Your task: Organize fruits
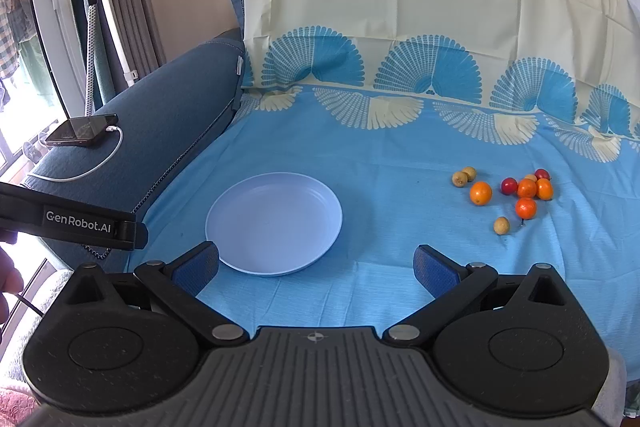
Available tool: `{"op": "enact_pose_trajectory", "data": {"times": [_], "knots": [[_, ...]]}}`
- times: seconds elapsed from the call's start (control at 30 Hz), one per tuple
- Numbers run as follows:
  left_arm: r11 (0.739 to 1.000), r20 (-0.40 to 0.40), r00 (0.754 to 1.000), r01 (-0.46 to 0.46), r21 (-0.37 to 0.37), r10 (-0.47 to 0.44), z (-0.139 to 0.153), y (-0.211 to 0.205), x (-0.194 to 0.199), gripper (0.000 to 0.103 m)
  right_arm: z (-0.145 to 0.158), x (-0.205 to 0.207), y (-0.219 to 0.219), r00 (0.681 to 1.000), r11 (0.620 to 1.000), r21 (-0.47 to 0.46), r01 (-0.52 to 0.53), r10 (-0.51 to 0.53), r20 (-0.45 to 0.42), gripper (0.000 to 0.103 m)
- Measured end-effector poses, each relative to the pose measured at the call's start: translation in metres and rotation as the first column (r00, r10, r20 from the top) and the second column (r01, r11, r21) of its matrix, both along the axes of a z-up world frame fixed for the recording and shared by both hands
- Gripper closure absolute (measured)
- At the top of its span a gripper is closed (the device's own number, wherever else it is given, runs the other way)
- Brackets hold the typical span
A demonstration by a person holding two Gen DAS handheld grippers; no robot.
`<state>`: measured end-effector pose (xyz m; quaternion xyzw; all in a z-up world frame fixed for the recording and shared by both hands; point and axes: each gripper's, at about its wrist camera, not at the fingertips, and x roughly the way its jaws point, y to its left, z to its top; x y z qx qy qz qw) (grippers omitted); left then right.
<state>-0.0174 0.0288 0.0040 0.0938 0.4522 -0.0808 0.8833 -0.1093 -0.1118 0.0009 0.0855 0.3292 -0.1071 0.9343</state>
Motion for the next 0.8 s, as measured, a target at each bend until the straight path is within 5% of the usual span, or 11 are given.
{"op": "enact_pose_trajectory", "data": {"times": [0.3, 0.5, 0.6, 0.8], "knots": [[1.000, 0.006, 1.000, -0.002, 0.004, 0.002, 0.002, -0.001, -0.001, 0.000, 0.001, -0.001, -0.001, 1.000, 1.000, 0.002, 0.006, -0.006, 0.009, 0.000], [1.000, 0.017, 1.000, 0.011, -0.001, -0.011, 0.007, -0.007, -0.003, 0.000, 0.006, -0.011, -0.009, 0.995, 0.999, 0.025, 0.032, -0.034, 0.095, 0.000], [1.000, 0.018, 0.999, 0.031, 0.001, -0.031, 0.009, -0.018, -0.003, 0.000, 0.006, -0.019, -0.023, 0.983, 0.997, 0.023, 0.073, -0.076, 0.169, 0.000], [0.996, 0.011, 0.996, 0.093, 0.006, -0.093, 0.006, -0.050, 0.001, 0.000, -0.007, -0.025, -0.065, 0.966, 0.971, 0.065, 0.232, -0.238, 0.104, 0.000]]}}
